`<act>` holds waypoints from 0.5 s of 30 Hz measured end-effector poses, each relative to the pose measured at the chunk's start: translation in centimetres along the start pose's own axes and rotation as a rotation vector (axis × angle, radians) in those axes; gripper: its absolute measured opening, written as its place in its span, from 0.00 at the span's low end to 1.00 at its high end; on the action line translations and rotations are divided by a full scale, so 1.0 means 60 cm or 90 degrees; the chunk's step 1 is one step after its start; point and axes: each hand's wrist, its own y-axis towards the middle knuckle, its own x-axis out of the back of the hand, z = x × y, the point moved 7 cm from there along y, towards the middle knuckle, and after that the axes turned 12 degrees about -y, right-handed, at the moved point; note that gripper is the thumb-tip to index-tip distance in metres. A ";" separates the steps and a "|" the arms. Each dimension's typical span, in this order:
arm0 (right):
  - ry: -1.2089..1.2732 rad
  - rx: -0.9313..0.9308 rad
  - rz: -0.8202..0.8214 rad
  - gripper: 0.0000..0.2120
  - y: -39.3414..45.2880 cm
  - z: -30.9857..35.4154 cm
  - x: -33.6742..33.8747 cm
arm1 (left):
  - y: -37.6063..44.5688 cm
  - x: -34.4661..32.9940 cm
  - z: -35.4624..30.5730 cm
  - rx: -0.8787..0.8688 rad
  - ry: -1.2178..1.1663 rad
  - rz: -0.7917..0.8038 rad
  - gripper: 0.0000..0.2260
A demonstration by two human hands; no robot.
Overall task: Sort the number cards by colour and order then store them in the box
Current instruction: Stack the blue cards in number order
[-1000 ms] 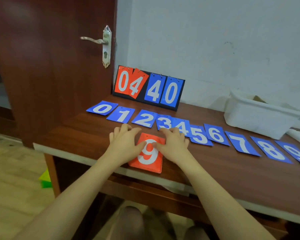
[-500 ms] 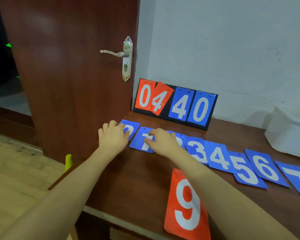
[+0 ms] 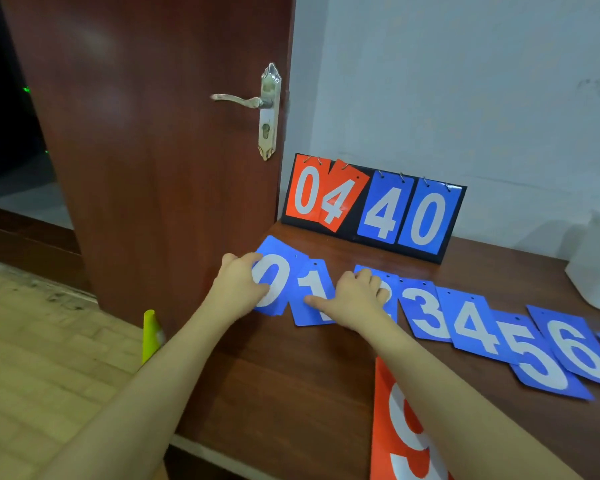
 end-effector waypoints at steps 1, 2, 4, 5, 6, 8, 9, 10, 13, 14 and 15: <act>0.016 -0.005 0.012 0.32 0.003 0.003 0.002 | -0.002 0.005 -0.001 -0.015 -0.023 -0.033 0.25; 0.033 -0.009 0.025 0.29 0.005 0.005 0.002 | -0.005 0.010 -0.001 -0.031 -0.032 -0.062 0.24; 0.068 -0.022 0.044 0.28 0.008 0.008 0.002 | -0.012 0.016 -0.006 -0.067 -0.065 -0.117 0.21; 0.089 -0.031 0.043 0.29 0.007 0.009 0.003 | -0.016 0.019 -0.009 -0.078 -0.084 -0.139 0.21; 0.116 -0.039 0.036 0.31 0.005 0.010 0.004 | -0.020 0.023 -0.012 -0.088 -0.100 -0.160 0.21; 0.176 -0.033 0.013 0.30 -0.004 0.014 0.008 | -0.028 0.036 -0.023 -0.117 -0.117 -0.201 0.20; 0.209 -0.013 -0.004 0.26 -0.010 0.019 0.011 | -0.033 0.043 -0.030 -0.138 -0.115 -0.215 0.20; 0.240 0.012 -0.030 0.22 -0.018 0.022 0.018 | -0.040 0.049 -0.039 -0.159 -0.109 -0.224 0.21; 0.354 0.061 -0.184 0.15 -0.044 0.011 0.061 | -0.064 0.058 -0.065 -0.204 -0.107 -0.240 0.22; 0.384 0.065 -0.227 0.15 -0.052 0.003 0.074 | -0.073 0.057 -0.072 -0.206 -0.110 -0.242 0.23; 0.409 0.064 -0.258 0.17 -0.058 -0.008 0.085 | -0.081 0.054 -0.078 -0.205 -0.110 -0.243 0.24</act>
